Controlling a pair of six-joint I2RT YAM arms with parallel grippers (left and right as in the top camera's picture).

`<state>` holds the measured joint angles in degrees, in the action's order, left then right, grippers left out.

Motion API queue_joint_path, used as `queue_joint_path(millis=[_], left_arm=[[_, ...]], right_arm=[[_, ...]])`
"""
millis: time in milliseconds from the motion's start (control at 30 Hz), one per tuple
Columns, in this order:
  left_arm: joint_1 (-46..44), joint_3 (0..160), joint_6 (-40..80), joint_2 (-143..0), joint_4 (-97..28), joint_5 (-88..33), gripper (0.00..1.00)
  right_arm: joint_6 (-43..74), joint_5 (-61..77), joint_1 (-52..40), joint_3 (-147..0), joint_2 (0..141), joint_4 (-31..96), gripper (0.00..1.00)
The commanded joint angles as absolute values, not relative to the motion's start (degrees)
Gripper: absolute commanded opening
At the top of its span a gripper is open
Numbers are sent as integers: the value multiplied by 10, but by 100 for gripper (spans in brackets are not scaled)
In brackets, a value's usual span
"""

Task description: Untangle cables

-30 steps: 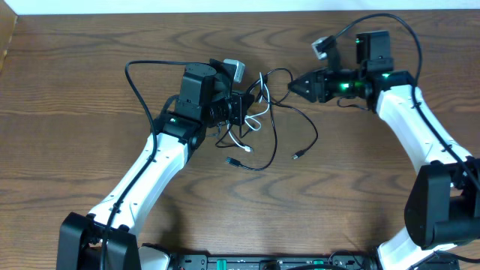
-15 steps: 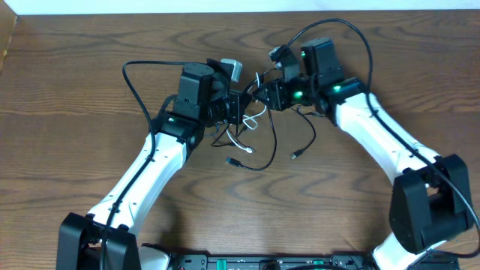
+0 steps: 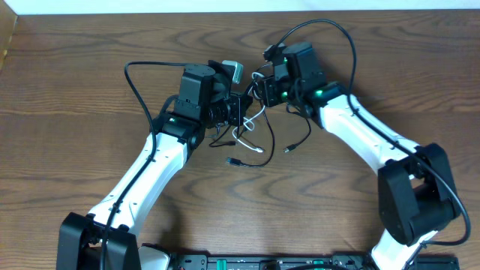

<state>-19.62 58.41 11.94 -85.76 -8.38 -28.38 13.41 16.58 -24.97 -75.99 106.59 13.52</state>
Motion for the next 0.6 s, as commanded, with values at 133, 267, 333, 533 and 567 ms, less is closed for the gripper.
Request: queue_joint_path(millis=[133,267,333,533,567], left_arm=[[-197,589,114,-850,-112,-223,8],[-196,589,114,-850,-144,-119,7],[-196,589,115,-850,-166,-81,7],[-177,589,116,-850,-213,-53,7],[-171,589,116,-850,-217,-53,7]], right_arm=[[127,171,-124,-761,916,221,1],[128,295,-11,-761,876,249,1],[137,340,26,-761,876,247,1],[160,340,92,-761,878,263,1],[163,331,101,-761,878,271,1]])
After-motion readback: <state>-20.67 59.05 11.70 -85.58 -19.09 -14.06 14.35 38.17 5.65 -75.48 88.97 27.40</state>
